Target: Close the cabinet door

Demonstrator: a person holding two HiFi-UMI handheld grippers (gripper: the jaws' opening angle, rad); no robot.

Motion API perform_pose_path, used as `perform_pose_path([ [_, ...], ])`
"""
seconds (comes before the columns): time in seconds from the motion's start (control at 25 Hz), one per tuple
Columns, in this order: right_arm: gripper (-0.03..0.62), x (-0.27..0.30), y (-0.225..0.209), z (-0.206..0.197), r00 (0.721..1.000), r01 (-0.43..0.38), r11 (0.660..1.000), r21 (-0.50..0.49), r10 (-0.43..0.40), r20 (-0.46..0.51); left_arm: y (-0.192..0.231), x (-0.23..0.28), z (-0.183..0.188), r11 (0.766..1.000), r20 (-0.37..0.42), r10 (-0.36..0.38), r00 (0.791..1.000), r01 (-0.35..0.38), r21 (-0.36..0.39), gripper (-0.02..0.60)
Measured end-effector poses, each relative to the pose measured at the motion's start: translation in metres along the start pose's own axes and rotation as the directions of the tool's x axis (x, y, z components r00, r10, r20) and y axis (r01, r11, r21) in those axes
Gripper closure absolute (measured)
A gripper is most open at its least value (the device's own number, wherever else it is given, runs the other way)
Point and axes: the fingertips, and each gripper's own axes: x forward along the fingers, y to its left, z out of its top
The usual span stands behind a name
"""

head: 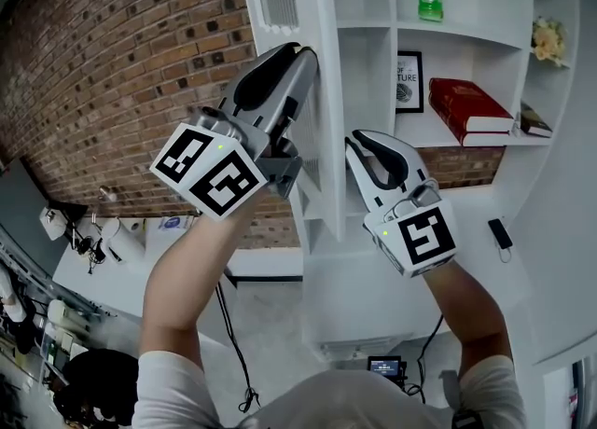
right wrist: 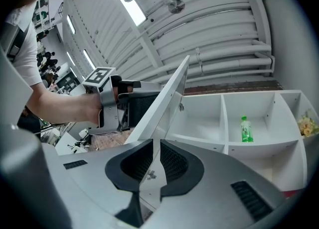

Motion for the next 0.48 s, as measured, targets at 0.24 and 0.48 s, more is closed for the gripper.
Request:
perform_pose_path([
  [0.24, 0.531, -0.007, -0.02, -0.005, 0.999, 0.039, 0.999, -0.011, -0.039, 0.001, -0.006, 0.015, -0.009, 1.0, -0.016, 0.019, 1.0, -0.019, 0.022, 0.505],
  [0.48, 0.531, -0.018, -0.046, -0.012, 0.997, 0.082, 0.997, -0.003, -0.082, 0.002, -0.013, 0.038, -0.023, 0.999, -0.032, 0.034, 0.999, -0.033, 0.035, 0.508],
])
